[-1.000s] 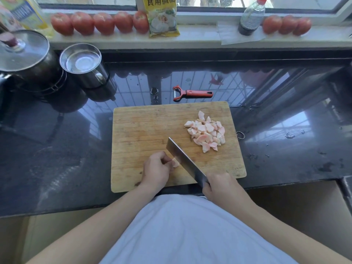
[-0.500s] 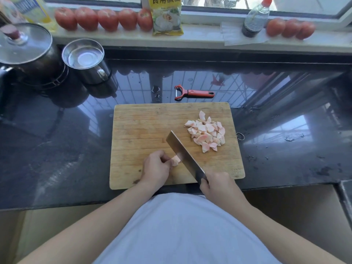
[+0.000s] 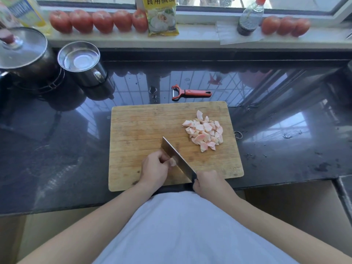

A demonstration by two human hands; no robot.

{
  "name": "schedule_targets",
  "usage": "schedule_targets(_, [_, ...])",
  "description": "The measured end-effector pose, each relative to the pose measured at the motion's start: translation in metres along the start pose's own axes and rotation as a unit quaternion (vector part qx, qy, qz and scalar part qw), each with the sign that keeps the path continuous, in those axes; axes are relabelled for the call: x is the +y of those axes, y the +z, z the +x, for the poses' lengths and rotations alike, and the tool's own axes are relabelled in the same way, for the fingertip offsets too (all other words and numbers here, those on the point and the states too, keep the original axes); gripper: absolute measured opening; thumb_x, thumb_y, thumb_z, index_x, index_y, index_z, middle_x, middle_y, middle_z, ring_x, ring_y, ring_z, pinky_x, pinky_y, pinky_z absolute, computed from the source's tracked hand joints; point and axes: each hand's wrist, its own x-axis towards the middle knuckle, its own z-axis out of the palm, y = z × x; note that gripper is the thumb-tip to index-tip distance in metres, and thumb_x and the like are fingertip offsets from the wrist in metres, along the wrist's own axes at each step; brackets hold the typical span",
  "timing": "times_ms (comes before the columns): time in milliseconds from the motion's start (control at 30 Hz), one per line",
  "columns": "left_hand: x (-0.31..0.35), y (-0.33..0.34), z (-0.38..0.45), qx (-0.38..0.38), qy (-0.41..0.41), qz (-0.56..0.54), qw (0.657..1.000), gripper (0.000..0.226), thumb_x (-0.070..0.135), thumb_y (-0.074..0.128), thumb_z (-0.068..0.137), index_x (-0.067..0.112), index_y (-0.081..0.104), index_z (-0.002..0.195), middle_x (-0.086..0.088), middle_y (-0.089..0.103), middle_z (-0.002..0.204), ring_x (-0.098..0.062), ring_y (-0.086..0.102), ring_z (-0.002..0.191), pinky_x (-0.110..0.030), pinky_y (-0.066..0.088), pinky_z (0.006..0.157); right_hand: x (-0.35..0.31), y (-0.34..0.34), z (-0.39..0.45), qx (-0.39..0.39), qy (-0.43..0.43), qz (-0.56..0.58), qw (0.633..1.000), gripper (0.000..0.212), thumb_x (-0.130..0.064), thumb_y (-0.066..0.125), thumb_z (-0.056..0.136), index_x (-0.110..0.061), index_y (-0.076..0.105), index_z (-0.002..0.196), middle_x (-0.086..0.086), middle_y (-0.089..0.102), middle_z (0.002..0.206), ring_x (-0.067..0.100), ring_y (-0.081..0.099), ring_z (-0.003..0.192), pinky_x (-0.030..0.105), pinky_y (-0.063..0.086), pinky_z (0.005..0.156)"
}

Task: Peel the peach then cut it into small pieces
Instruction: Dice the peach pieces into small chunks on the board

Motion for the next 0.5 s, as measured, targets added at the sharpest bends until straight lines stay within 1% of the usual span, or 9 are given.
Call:
schedule_targets(67, [0.001,0.000,-0.002,0.002,0.009,0.002,1.000,0.024,0.029,0.081,0.087,0.019,0.070,0.068,0.007,0.074,0.069,-0.013,0.066,0.077,-0.029,0.044,0.063,-0.011,-0.002,0.008,0.023,-0.009,0.012,1.000,0.022,-0.019,0.046,0.101,-0.009,0.065,0.096,0.012,0.065,0.088,0.027,0.056,0.074,0.032,0.041,0.059])
schedule_targets(133, [0.001,-0.001,-0.003,0.005,0.012,0.001,1.000,0.022,0.026,0.080,0.088,0.018,0.070,0.069,0.007,0.074,0.070,-0.014,0.067,0.078,-0.029,0.044,0.063,-0.020,-0.004,0.012,0.062,-0.019,0.019,0.998,0.022,-0.021,0.045,0.102,-0.011,0.064,0.097,0.010,0.066,0.088,0.026,0.054,0.072,0.033,0.040,0.058])
schedule_targets(200, [0.000,-0.002,-0.004,0.002,0.011,0.005,1.000,0.021,0.026,0.079,0.089,0.019,0.070,0.071,0.007,0.074,0.072,-0.014,0.066,0.080,-0.030,0.044,0.064,-0.018,-0.005,0.010,0.087,-0.013,0.022,0.996,0.022,-0.020,0.043,0.102,-0.012,0.062,0.096,0.010,0.065,0.087,0.028,0.056,0.073,0.036,0.045,0.061])
schedule_targets(300, [-0.002,-0.001,-0.003,0.000,0.007,0.001,1.000,0.020,0.026,0.079,0.090,0.019,0.071,0.073,0.006,0.074,0.073,-0.013,0.067,0.081,-0.030,0.044,0.064,-0.001,-0.010,0.002,0.105,0.027,0.065,0.992,0.023,-0.018,0.042,0.102,-0.013,0.055,0.083,0.009,0.063,0.079,0.030,0.060,0.073,0.041,0.052,0.064])
schedule_targets(333, [-0.002,0.000,-0.002,0.001,0.004,-0.001,1.000,0.019,0.025,0.079,0.089,0.019,0.072,0.073,0.006,0.075,0.072,-0.013,0.067,0.080,-0.029,0.043,0.063,0.004,-0.012,-0.001,0.104,0.028,0.076,0.991,0.024,-0.019,0.043,0.101,-0.013,0.055,0.081,0.008,0.063,0.076,0.030,0.061,0.071,0.043,0.054,0.065])
schedule_targets(400, [-0.003,0.000,0.001,0.000,-0.004,0.006,1.000,0.018,0.025,0.079,0.089,0.021,0.072,0.072,0.007,0.074,0.072,-0.013,0.067,0.080,-0.029,0.045,0.063,0.009,-0.015,-0.010,0.081,0.007,0.067,0.994,0.025,-0.023,0.045,0.101,-0.011,0.060,0.085,0.008,0.064,0.076,0.029,0.062,0.071,0.045,0.056,0.067])
schedule_targets(500, [-0.004,0.002,0.003,0.004,-0.009,0.019,1.000,0.019,0.021,0.076,0.087,0.021,0.070,0.070,0.006,0.074,0.070,-0.017,0.068,0.079,-0.031,0.047,0.066,0.006,-0.015,-0.016,0.041,-0.013,0.018,0.999,0.024,-0.023,0.047,0.101,-0.008,0.062,0.093,0.012,0.067,0.083,0.032,0.063,0.079,0.039,0.052,0.067])
